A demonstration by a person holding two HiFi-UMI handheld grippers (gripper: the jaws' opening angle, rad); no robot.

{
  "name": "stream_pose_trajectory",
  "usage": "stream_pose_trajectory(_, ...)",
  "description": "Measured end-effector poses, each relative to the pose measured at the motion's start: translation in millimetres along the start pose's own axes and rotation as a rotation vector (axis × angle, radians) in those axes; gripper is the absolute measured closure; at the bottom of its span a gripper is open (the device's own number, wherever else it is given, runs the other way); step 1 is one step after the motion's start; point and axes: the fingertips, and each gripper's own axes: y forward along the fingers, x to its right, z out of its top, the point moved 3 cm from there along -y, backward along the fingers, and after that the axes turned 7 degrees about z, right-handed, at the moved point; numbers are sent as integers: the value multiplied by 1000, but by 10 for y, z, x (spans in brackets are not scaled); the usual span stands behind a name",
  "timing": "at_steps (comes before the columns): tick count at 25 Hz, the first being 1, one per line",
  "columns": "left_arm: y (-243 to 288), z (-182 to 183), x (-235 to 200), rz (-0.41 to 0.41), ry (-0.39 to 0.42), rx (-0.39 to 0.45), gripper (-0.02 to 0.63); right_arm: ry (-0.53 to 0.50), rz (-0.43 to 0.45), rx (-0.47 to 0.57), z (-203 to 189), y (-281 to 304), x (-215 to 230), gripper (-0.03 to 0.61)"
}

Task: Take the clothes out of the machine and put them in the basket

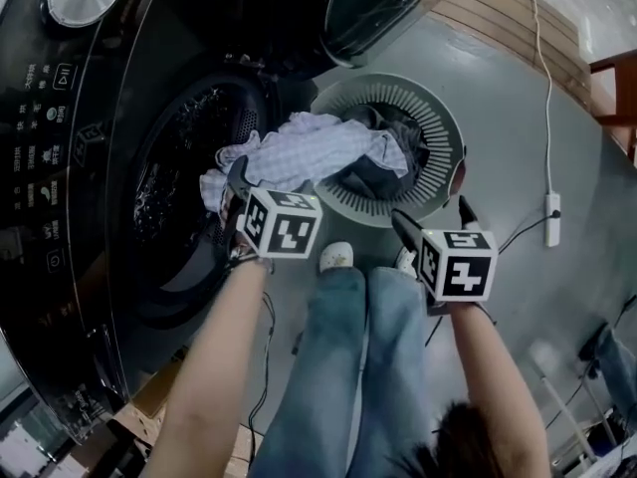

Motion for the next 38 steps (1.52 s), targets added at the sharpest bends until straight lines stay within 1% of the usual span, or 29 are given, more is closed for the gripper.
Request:
stream_pose_trajectory(4,190,-320,-216,52,127,-85,121,-5,6,-8,-11,91,-89,54)
stream_pose_trajectory(7,330,-568,-312,91,232,-173,100,-9,5,-16,-31,157,-160,54)
stream_pose_trajectory(9,407,-691,-378,119,269,-212,98,-9,4,-22,-47,205,-214,54)
stream_pose_trajectory(11,465,-756,-427,141,271,-224,100,-10,4,-28,-62,259,-269,54)
stream_pose_trajectory(14,552,-791,-440,158,264,-215,100,-1,-3,-32,-69,334,-343,61)
stream_pose_trajectory(18,635,-787,-481,167,221,-201,101,19,-15,-14,4,379,-437,73)
stream_pose_trajectory(20,631,-796,-506,164,214,-204,103,26,-19,-7,32,369,-479,78)
stream_pose_trajectory(21,623,-792,-518,161,213,-203,114,29,-22,-5,39,362,-491,81)
stream_pose_trajectory(22,607,-775,-528,158,211,-197,144,32,-25,-4,42,354,-497,83)
stream_pose_trajectory(23,578,-743,-533,152,203,-182,234,34,-28,-3,44,347,-502,86)
stream_pose_trajectory(24,532,-695,-531,140,186,-159,421,36,-30,-1,43,340,-506,89)
stream_pose_trajectory(25,472,-639,-521,126,158,-135,540,38,-31,1,40,334,-510,92)
stream_pose_trajectory(27,340,-535,-465,89,76,-97,555,42,-34,3,26,323,-517,100)
stream_pose_trajectory(30,117,-390,-302,-17,-77,-35,557,54,-34,5,-9,294,-521,107)
stream_pose_trajectory(32,-57,-250,-183,-110,-172,33,557,68,-37,10,-32,257,-500,112)
stream_pose_trajectory(34,-243,-59,-62,-214,-247,125,558,83,-41,17,-50,198,-462,118)
stream_pose_trajectory(38,-665,457,122,-448,-406,312,558,95,-56,38,-41,7,-346,126)
